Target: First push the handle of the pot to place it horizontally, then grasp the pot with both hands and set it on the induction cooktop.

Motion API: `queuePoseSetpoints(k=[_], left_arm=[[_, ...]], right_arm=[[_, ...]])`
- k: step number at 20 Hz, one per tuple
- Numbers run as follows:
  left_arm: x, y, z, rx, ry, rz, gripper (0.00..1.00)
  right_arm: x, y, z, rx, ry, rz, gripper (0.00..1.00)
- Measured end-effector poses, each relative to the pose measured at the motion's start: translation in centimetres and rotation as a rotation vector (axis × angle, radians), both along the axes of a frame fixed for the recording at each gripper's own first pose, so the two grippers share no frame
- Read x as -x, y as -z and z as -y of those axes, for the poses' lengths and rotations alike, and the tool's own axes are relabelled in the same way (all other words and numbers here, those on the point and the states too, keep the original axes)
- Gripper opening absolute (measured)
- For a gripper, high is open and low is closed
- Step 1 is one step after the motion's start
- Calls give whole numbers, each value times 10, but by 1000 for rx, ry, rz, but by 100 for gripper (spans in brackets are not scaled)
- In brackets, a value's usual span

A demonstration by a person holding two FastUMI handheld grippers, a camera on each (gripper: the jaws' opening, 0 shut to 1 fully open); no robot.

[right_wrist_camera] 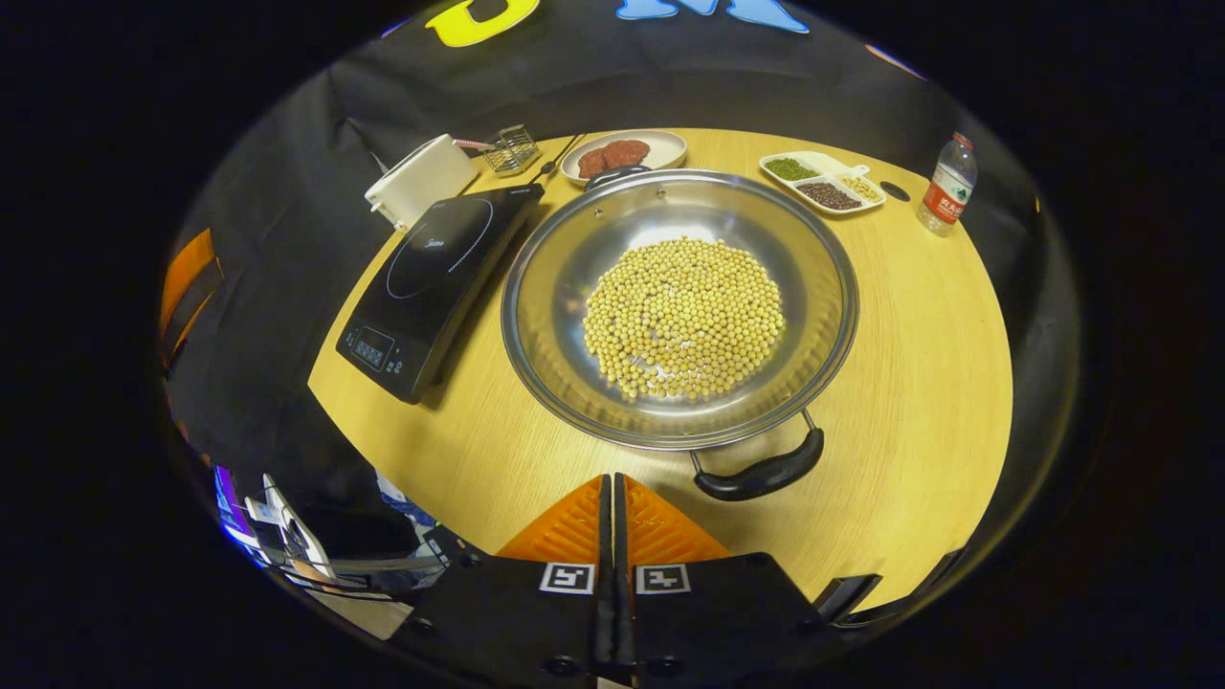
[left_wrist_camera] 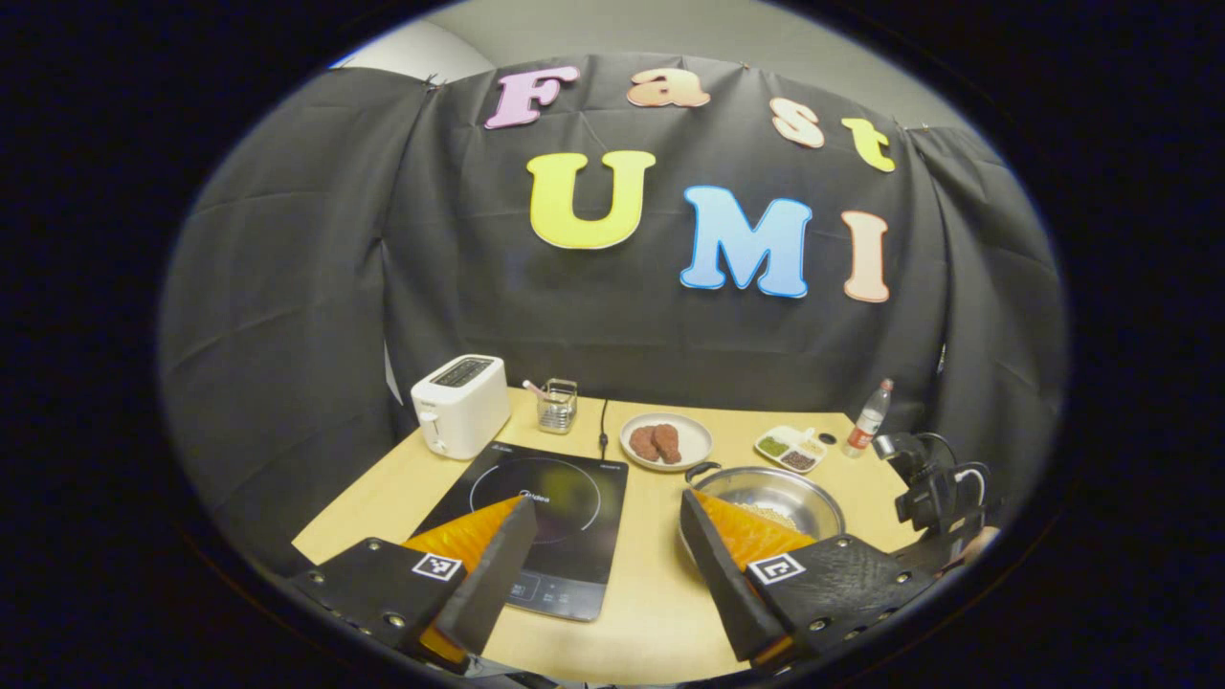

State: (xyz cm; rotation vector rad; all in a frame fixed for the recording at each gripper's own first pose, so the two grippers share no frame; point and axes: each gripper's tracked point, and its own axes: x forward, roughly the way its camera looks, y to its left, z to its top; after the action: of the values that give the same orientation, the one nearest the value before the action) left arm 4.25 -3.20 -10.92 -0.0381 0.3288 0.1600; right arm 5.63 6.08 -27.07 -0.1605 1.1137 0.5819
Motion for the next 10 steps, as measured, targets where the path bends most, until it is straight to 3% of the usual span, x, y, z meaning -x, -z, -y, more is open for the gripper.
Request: queuePoseSetpoints(k=[9, 10], left_arm=[[3, 1, 27, -16, 5, -24, 92], [4, 3, 28, -16, 2, -25, 87]], right_arm=[[-17, 32, 10, 53, -9, -16, 2], [-19, 32, 11, 44, -7, -22, 2]])
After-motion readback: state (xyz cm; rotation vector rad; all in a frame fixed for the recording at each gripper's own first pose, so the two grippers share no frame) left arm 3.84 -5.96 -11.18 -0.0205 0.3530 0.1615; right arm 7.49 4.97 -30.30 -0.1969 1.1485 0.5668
